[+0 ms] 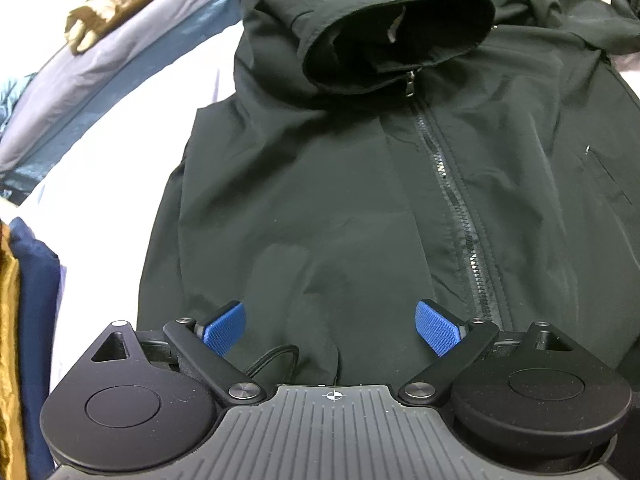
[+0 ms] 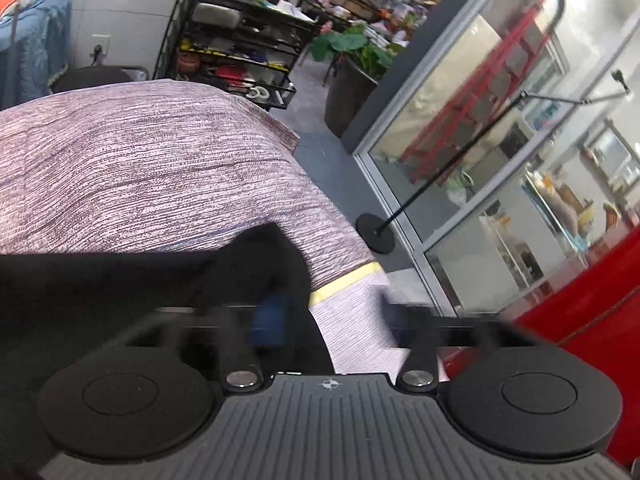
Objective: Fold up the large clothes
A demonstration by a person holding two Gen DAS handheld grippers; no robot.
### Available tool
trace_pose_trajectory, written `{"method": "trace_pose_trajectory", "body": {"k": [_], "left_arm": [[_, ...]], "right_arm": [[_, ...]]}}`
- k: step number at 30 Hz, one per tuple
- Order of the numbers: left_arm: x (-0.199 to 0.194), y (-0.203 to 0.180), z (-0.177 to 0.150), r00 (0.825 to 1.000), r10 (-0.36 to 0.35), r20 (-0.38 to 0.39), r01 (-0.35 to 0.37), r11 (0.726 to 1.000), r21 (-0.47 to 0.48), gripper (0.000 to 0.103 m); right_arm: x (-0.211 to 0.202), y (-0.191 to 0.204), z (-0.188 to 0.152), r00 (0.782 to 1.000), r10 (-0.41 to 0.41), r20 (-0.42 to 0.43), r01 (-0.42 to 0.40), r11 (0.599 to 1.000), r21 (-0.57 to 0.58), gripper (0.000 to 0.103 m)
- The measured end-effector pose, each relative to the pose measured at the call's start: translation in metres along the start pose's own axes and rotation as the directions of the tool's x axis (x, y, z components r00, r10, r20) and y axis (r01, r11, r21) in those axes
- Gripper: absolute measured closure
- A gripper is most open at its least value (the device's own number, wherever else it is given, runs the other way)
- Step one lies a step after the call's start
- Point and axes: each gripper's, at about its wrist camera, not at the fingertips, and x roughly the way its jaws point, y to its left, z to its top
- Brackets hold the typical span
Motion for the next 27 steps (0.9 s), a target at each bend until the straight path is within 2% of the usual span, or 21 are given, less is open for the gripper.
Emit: {"method": "trace_pose_trajectory", "body": {"k": [4,6,7,10,13,15,17,19,20,21,24,26,27], "left_arm": [[0.001,-0.001,0.001,1.0,-0.004,0.007,0.004,1.0,-0.007,0.0],[0.0,-0.002,0.002,1.0,-0.005,0.015,0.005,1.0,-0.007,0.0],[0.0,-0.003,0.003,1.0,-0.006,0.019,0.006,1.0,-0.007,0.0],[-0.002,-0.006,0.007,0.999,-0.011,0.038,0.012,1.0,-0.002,0.0],[-0.004,-0.009,0.009,0.998,-0.013,0.054,0.013,1.0,0.004,0.0],[-0.007,-0.009,0.008,0.998,-0.014,0.06,0.014,1.0,0.004,0.0],[-0.01,-0.009,0.005,0.998,-0.01,0.061,0.01,1.0,-0.005,0.0],[-0.012,-0.006,-0.001,0.999,-0.006,0.052,0.007,1.0,-0.027,0.0],[-0.012,-0.004,-0.004,0.999,-0.003,0.044,0.005,0.999,-0.042,0.0],[-0.013,-0.002,-0.008,0.999,0.001,0.036,0.002,0.998,-0.057,0.0],[-0.013,0.003,-0.021,1.0,0.023,0.002,-0.023,0.994,-0.106,0.0],[-0.013,0.006,-0.03,0.999,0.039,-0.021,-0.042,0.99,-0.138,0.0],[-0.013,0.007,-0.034,0.998,0.047,-0.031,-0.051,0.987,-0.153,0.0]], "right_arm": [[-0.037,0.015,-0.009,0.991,0.048,0.121,-0.049,0.999,0.003,0.017],[-0.064,0.025,-0.013,0.972,0.149,0.181,-0.148,0.989,-0.02,0.015],[-0.077,0.034,-0.018,0.954,0.223,0.2,-0.218,0.975,-0.048,0.013],[-0.114,0.071,-0.039,0.877,0.434,0.206,-0.408,0.899,-0.158,0.012],[-0.144,0.12,-0.069,0.771,0.62,0.145,-0.566,0.771,-0.292,0.014],[-0.159,0.155,-0.092,0.717,0.693,0.081,-0.619,0.686,-0.382,0.021],[-0.17,0.19,-0.111,0.678,0.735,-0.005,-0.663,0.608,-0.436,0.039],[-0.178,0.219,-0.126,0.634,0.769,-0.075,-0.708,0.54,-0.455,0.05],[-0.182,0.233,-0.133,0.623,0.776,-0.094,-0.717,0.519,-0.465,0.05],[-0.183,0.246,-0.138,0.622,0.776,-0.107,-0.718,0.51,-0.474,0.05],[-0.181,0.279,-0.144,0.628,0.763,-0.155,-0.717,0.489,-0.497,0.051],[-0.182,0.297,-0.139,0.61,0.774,-0.169,-0.726,0.46,-0.511,0.051],[-0.182,0.305,-0.134,0.592,0.787,-0.173,-0.738,0.443,-0.509,0.051]]}}
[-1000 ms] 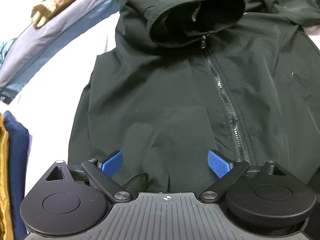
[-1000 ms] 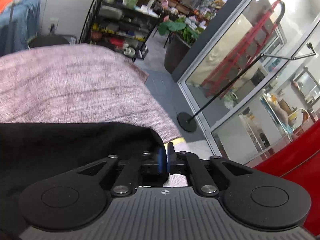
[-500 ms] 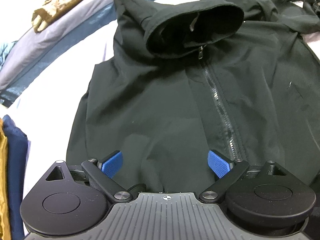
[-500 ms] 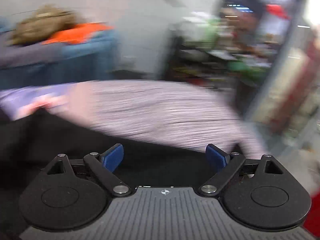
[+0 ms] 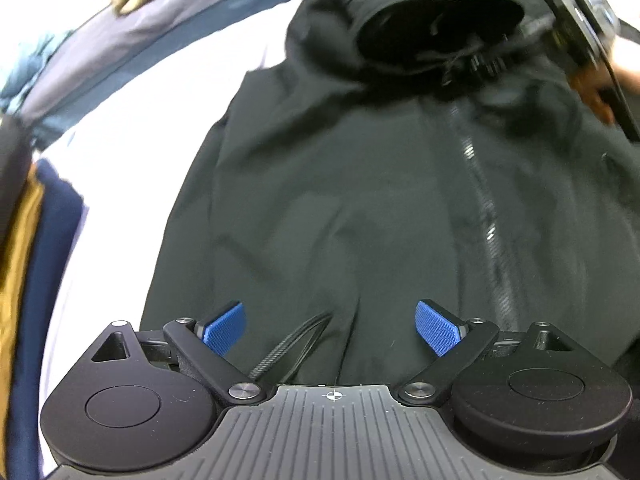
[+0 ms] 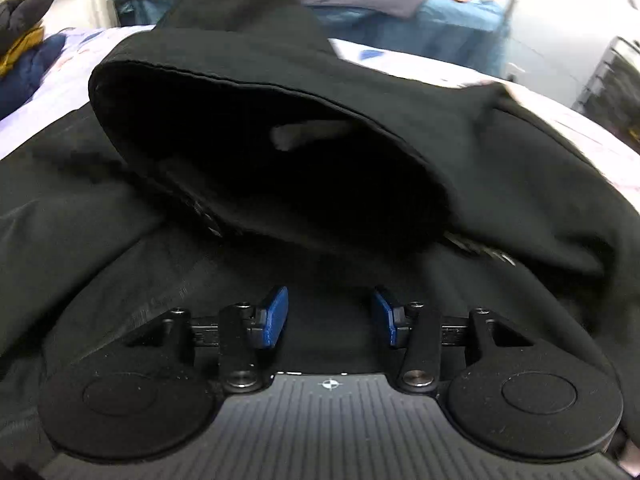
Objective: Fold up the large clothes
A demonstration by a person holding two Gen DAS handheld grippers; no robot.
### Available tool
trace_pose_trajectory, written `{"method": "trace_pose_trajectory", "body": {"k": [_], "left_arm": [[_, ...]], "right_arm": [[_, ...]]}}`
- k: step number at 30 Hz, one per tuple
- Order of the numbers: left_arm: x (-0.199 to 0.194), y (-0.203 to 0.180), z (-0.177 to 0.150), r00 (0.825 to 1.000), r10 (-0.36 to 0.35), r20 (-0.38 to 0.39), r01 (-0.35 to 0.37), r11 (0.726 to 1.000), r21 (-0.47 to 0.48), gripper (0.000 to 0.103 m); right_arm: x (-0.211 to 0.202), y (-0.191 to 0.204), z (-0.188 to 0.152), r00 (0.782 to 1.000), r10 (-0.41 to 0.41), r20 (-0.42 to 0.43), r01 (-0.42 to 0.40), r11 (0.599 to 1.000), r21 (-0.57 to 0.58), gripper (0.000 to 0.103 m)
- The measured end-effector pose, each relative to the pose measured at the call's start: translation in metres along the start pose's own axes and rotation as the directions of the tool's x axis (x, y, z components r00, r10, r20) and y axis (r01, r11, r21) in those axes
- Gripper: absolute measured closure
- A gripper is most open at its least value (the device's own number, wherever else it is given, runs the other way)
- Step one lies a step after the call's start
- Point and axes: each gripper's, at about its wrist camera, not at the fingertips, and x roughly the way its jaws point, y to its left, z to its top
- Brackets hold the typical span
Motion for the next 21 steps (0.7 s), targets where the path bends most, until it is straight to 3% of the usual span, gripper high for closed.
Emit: {"method": "trace_pose_trajectory", "body": {"k": [5,8,10,12,14,17,21], "left_arm": [[-0.004,0.006,-0.01,0.999,0.039,-0.027,-0.041,0.997,-0.072,0.0],[-0.008,0.007,-0.011,0.998,0.059,-0.028,-0.061,0.992,-0.111,0.0],[-0.01,0.006,-0.01,0.997,0.068,-0.029,-0.071,0.989,-0.131,0.0],[-0.011,0.003,-0.009,0.997,0.075,-0.029,-0.079,0.986,-0.146,0.0],[-0.013,-0.001,-0.008,0.996,0.082,-0.024,-0.085,0.985,-0.149,0.0],[-0.015,-0.007,-0.005,0.996,0.09,-0.004,-0.09,0.986,-0.142,0.0],[-0.01,-0.014,0.004,0.996,0.086,0.012,-0.085,0.991,-0.107,0.0]], "right_arm": [[0.025,-0.016,0.06,0.996,0.06,0.06,-0.063,0.997,0.049,0.05],[0.038,-0.036,0.106,0.99,0.071,0.12,-0.091,0.981,0.169,0.05],[0.045,-0.061,0.133,0.985,0.052,0.162,-0.101,0.944,0.314,0.047],[0.05,-0.094,0.153,0.974,0.007,0.227,-0.119,0.867,0.484,0.044],[0.06,-0.118,0.169,0.973,-0.062,0.221,-0.084,0.801,0.592,0.031],[0.08,-0.127,0.186,0.987,-0.116,0.108,0.034,0.818,0.574,0.031],[0.079,-0.118,0.179,0.987,-0.104,0.121,0.027,0.855,0.518,0.028]]}}
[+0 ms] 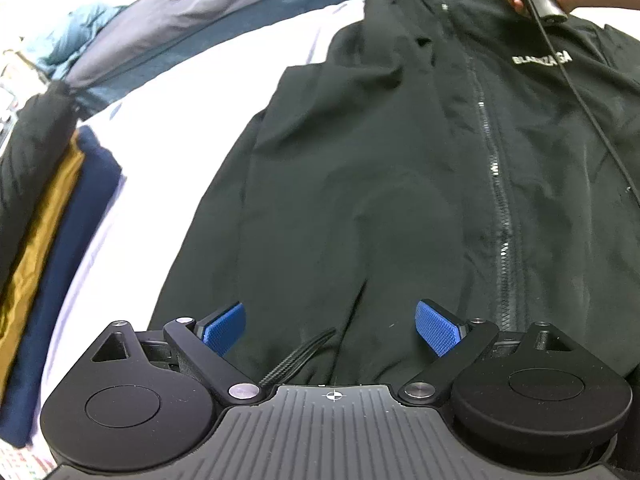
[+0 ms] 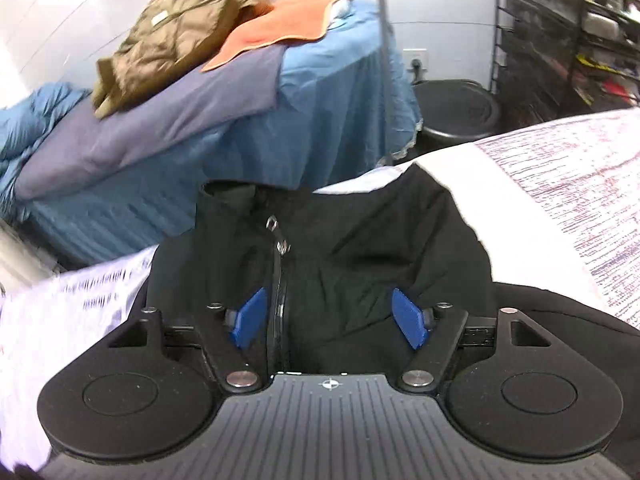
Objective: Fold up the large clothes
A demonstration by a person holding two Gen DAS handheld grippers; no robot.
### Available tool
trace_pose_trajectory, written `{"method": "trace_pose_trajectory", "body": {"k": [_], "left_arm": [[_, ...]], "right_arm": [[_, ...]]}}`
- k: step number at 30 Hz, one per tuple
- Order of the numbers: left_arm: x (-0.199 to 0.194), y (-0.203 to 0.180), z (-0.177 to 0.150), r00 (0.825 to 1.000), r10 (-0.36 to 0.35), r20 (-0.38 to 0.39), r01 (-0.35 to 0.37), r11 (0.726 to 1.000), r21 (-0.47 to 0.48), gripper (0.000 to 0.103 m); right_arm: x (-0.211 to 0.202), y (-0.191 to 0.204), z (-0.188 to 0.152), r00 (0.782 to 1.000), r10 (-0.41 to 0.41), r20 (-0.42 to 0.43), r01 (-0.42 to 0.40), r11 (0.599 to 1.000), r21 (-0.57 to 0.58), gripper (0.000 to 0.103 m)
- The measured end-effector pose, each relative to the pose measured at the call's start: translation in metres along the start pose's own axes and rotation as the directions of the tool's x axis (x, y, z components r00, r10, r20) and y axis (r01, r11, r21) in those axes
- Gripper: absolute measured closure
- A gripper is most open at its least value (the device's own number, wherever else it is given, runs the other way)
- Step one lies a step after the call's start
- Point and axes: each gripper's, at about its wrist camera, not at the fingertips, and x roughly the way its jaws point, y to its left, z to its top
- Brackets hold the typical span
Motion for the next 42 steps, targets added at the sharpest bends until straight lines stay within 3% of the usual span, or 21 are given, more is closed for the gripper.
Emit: {"method": "trace_pose_trajectory", "body": {"k": [8,14,20,23,29,30,31,32,34,37,42], "left_arm": [[-0.004,-0.022,0.022,0.993,-0.046,0.109,0.034,0.993,0.109,0.0],[0.016,-0.049,0.038,0.989,-0.108,0.1,0.082,0.968,0.238,0.0],[0.056,-0.078,0.041,0.999,-0.03,0.04,0.014,0.936,0.351,0.0],[0.071,-0.075,0.041,1.0,-0.001,0.014,-0.004,0.933,0.36,0.0],[0.082,-0.049,0.05,0.998,-0.056,0.017,0.048,0.95,0.309,0.0],[0.083,-0.046,0.051,0.998,-0.066,0.018,0.057,0.952,0.3,0.001],[0.084,-0.043,0.053,0.997,-0.072,0.022,0.062,0.953,0.296,0.015],[0.084,-0.043,0.054,0.997,-0.07,0.03,0.058,0.954,0.294,0.019],[0.079,-0.038,0.055,0.997,-0.066,0.046,0.05,0.959,0.278,0.047],[0.072,-0.019,0.059,0.993,-0.095,0.069,0.077,0.971,0.228,0.056],[0.051,0.031,0.083,0.986,-0.061,0.152,0.038,0.988,0.148,0.059]], "right_arm": [[-0.057,0.01,-0.046,0.992,0.107,0.071,-0.091,0.974,-0.209,0.016],[-0.115,0.009,-0.1,0.989,0.151,0.005,-0.142,0.938,-0.316,0.007],[-0.156,-0.002,-0.167,0.991,0.09,-0.101,-0.113,0.962,-0.248,0.007],[-0.173,-0.004,-0.202,0.992,-0.004,-0.129,-0.026,0.972,-0.232,0.008],[-0.193,-0.01,-0.263,0.977,-0.067,-0.201,0.023,0.976,-0.217,0.008],[-0.193,-0.01,-0.269,0.974,-0.075,-0.214,0.03,0.978,-0.206,0.008],[-0.192,-0.009,-0.273,0.971,-0.082,-0.226,0.039,0.981,-0.187,0.008],[-0.191,-0.009,-0.277,0.967,-0.089,-0.238,0.05,0.985,-0.164,0.007],[-0.188,-0.007,-0.282,0.963,-0.103,-0.25,0.073,0.989,-0.126,0.006],[-0.186,0.0,-0.288,0.961,-0.133,-0.243,0.101,0.985,-0.139,0.004],[-0.182,0.008,-0.291,0.955,-0.166,-0.247,0.124,0.976,-0.178,0.003]]}}
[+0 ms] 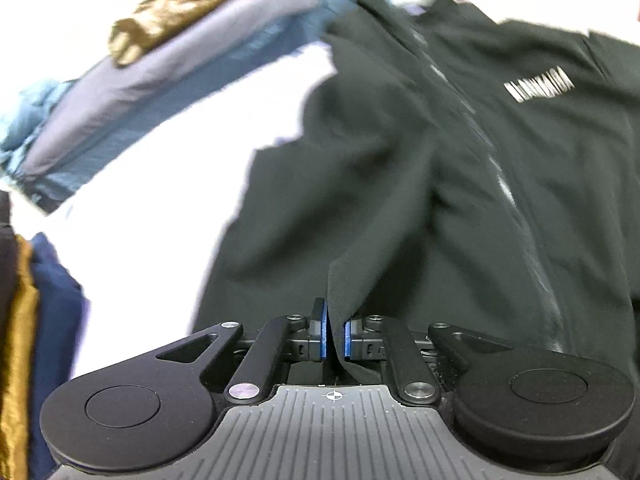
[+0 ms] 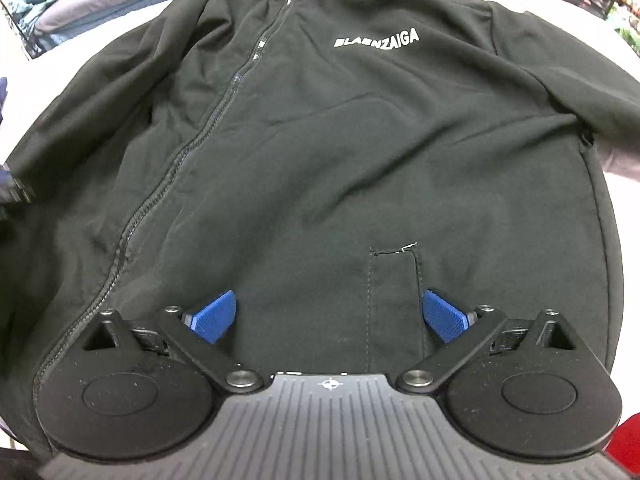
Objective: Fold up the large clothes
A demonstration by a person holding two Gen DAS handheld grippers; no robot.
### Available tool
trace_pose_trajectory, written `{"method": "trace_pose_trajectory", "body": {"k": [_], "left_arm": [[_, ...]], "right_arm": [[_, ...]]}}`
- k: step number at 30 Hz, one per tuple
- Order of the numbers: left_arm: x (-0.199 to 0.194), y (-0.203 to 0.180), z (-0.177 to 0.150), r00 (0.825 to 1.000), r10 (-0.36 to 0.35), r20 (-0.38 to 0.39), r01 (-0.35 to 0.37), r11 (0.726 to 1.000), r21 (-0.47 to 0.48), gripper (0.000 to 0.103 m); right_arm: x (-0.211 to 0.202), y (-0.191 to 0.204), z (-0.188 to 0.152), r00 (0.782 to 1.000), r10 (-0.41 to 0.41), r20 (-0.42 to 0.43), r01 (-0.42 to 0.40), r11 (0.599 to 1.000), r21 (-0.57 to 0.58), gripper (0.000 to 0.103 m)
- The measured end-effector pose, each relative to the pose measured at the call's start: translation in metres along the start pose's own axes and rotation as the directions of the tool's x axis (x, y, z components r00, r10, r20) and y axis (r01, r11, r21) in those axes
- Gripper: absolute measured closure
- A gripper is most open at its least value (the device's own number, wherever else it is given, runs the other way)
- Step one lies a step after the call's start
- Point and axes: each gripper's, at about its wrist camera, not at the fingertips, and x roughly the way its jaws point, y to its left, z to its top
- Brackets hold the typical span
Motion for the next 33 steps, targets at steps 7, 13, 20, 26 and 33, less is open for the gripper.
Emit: {"method": "trace_pose_trajectory", "body": {"k": [7,13,20,26,33], "left_arm": [[-0.024,0.112,0.07,0.981,0.145,0.128,-0.127,0.981,-0.145,0.059],[-0.028,0.203,0.128,0.936,0.299,0.185,-0.235,0.924,-0.302,0.059],[0.004,0.263,0.165,0.903,0.404,0.145,-0.338,0.877,-0.341,0.071],[0.041,0.295,0.184,0.931,0.357,0.073,-0.315,0.888,-0.335,0.066],[0.067,0.245,0.154,0.976,0.203,0.083,-0.178,0.955,-0.235,0.0]], "right_arm": [[-0.01,-0.003,-0.01,1.0,-0.006,0.001,0.006,1.0,0.012,0.003],[-0.018,0.001,-0.015,1.0,-0.028,0.01,0.028,1.0,0.008,0.003],[-0.028,0.001,-0.027,0.997,-0.083,0.0,0.083,0.996,0.034,0.003],[-0.034,0.002,-0.035,0.991,-0.135,-0.016,0.136,0.988,0.069,0.003],[-0.037,0.008,-0.038,0.984,-0.174,-0.034,0.176,0.981,0.087,0.003]]}}
